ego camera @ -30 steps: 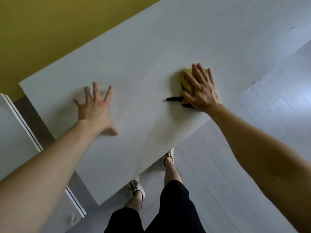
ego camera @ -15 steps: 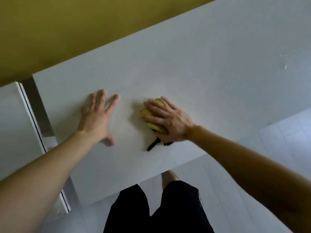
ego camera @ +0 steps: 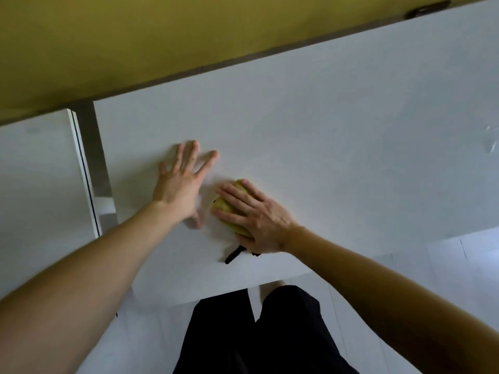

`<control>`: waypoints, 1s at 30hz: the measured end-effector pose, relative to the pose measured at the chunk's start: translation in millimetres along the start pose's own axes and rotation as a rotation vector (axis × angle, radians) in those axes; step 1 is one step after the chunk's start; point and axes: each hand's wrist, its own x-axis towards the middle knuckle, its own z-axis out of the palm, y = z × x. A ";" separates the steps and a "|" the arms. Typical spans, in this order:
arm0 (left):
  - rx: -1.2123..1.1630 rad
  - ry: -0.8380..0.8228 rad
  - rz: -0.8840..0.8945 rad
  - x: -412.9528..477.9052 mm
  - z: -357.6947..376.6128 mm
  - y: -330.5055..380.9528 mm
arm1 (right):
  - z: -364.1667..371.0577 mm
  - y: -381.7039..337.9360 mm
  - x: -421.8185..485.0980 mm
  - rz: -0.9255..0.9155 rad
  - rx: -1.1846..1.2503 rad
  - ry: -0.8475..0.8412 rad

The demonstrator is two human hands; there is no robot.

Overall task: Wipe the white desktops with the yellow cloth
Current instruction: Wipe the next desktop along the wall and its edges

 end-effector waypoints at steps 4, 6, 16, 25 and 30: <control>0.007 0.038 0.020 -4.0 -0.9 -9.0 | -1.2 -17.2 -3.0 0.233 0.067 0.058; -0.058 0.079 0.033 -5.1 -3.7 -18.0 | -1.2 -22.7 0.4 0.270 0.081 0.065; -0.192 0.020 -0.163 51.8 -27.6 -53.9 | -59.4 212.1 69.4 0.800 -0.023 0.195; -0.135 0.078 -0.157 50.3 -24.7 -53.7 | -11.4 5.5 81.1 0.142 0.083 0.038; -0.159 0.032 -0.135 53.6 -23.4 -56.9 | -31.1 155.8 83.1 0.212 -0.077 0.161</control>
